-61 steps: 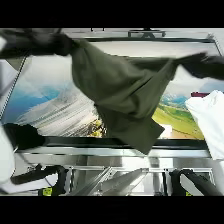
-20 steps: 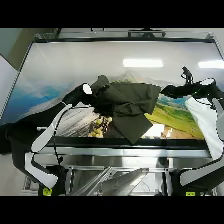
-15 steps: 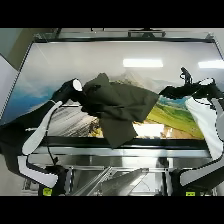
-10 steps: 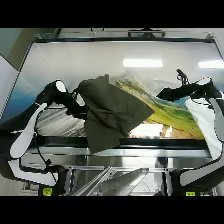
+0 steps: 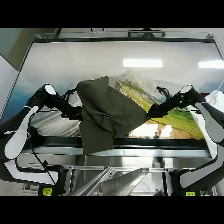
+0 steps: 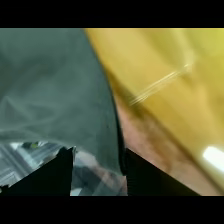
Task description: Fold the shirts.
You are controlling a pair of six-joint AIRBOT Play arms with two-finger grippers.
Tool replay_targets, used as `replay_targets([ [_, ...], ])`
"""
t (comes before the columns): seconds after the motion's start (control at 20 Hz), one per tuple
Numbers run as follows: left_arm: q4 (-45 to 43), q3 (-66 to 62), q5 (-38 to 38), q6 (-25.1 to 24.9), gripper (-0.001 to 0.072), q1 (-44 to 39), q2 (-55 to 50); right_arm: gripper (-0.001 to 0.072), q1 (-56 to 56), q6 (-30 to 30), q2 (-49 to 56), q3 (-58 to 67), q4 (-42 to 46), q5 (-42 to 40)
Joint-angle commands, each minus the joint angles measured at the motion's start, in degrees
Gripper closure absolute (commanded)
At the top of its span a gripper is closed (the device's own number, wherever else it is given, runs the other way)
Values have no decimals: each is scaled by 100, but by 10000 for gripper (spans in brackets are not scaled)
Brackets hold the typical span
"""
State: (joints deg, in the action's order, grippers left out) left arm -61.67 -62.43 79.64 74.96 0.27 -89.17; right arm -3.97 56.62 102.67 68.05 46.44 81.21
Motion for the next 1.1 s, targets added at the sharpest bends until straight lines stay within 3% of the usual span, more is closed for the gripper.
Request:
replay_targets([
  [0.0,35,11,-37,-48,701,22,7,344,304,15,7,-245,101,-319],
  [0.15,35,11,-31,-59,684,22,7,356,415,-96,7,-238,-304,-588],
  [0.25,33,11,-33,-61,685,28,7,690,415,-435,-7,-236,-848,-581],
  [0.4,55,2,-31,-96,684,136,116,687,404,-634,-216,-48,-1762,-584],
  [0.5,533,0,-20,-393,684,356,603,688,354,-671,-734,146,-1967,-579],
  [0.7,2942,-367,188,-1390,684,1528,2378,688,-503,-695,-2935,643,-2632,-785],
  [0.9,4854,-1873,428,-1582,682,3318,3998,688,-2074,-450,-5327,1386,-2870,-1434],
  [1.05,5969,-3167,813,-1370,682,4516,4382,688,-2988,-15,-6450,1908,-2872,-1891],
])
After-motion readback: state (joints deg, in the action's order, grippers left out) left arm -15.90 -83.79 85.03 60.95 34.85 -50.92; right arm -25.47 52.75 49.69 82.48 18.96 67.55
